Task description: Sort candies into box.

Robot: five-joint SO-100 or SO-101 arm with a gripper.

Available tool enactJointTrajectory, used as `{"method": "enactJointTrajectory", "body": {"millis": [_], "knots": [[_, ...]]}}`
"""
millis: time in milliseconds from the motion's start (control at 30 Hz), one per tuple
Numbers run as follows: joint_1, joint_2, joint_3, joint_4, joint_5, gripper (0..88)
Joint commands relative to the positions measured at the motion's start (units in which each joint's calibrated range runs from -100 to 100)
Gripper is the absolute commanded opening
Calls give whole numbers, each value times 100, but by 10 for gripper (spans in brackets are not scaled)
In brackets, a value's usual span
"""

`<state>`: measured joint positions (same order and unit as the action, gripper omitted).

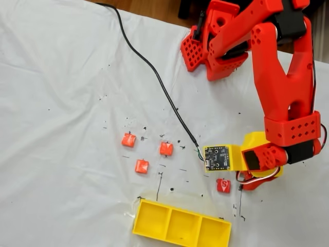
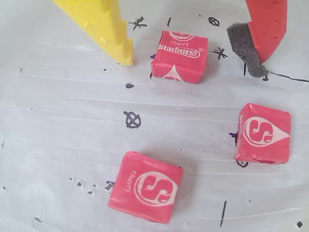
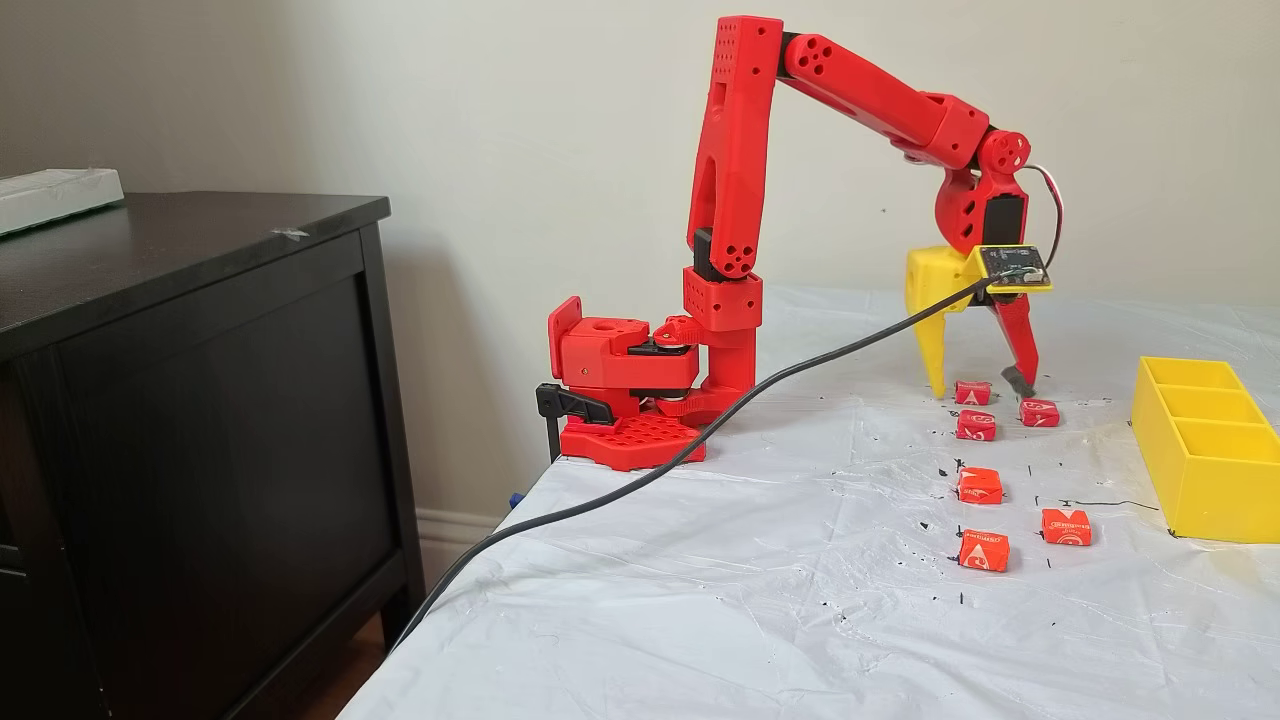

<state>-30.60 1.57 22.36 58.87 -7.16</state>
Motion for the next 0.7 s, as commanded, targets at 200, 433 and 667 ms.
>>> {"method": "enactJointTrajectory", "body": {"millis": [200, 433, 667], "knots": [[-20, 123, -484, -160, 29, 200], [-2, 182, -529, -95, 5, 50], [-29, -284, -448, 69, 39, 1]]}}
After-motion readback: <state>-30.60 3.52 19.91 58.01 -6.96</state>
